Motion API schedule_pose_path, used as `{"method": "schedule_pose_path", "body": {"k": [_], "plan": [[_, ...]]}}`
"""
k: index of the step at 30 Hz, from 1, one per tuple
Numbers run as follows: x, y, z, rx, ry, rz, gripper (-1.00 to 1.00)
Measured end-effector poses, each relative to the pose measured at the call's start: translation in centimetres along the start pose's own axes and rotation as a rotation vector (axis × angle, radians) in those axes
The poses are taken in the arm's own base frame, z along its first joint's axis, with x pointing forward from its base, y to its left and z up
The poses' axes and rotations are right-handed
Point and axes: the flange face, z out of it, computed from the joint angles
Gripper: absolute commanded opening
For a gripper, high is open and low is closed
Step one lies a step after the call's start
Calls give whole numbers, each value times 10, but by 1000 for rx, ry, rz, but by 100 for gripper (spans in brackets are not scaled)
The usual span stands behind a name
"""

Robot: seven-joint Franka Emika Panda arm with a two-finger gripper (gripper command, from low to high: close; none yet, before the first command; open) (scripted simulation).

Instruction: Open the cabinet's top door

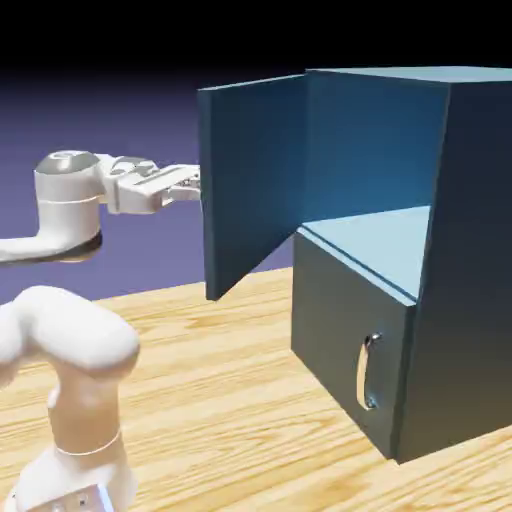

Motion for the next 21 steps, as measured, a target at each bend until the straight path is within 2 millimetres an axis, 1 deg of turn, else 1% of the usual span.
{"method": "schedule_pose_path", "body": {"k": [5, 12, 16, 21], "plan": [[-15, -15, -43, -87, 87, 0, -100], [-43, -43, -100, -215, 214, 0, -100], [-59, -59, -126, -277, 277, 0, -100], [-79, -79, -152, -347, 347, 0, -100]]}}
